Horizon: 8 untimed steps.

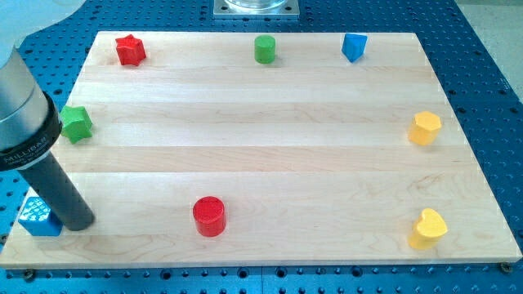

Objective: Move your arm right to the cube

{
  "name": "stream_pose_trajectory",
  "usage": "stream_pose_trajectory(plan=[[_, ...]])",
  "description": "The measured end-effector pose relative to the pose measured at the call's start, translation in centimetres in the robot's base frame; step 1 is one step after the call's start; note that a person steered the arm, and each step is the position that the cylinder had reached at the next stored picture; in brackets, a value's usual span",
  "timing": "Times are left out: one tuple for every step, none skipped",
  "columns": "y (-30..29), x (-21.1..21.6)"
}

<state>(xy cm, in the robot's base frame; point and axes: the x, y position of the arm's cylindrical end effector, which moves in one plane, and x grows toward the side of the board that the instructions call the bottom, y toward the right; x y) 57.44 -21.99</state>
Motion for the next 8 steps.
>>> stream_pose_trajectory(plan=[[0.0, 0.0], [0.0, 1.0], [0.0, 1.0], [0.0, 1.0], [0.0, 1.0], [0.0, 1.0], [0.0, 1.0], [0.4, 1.0]])
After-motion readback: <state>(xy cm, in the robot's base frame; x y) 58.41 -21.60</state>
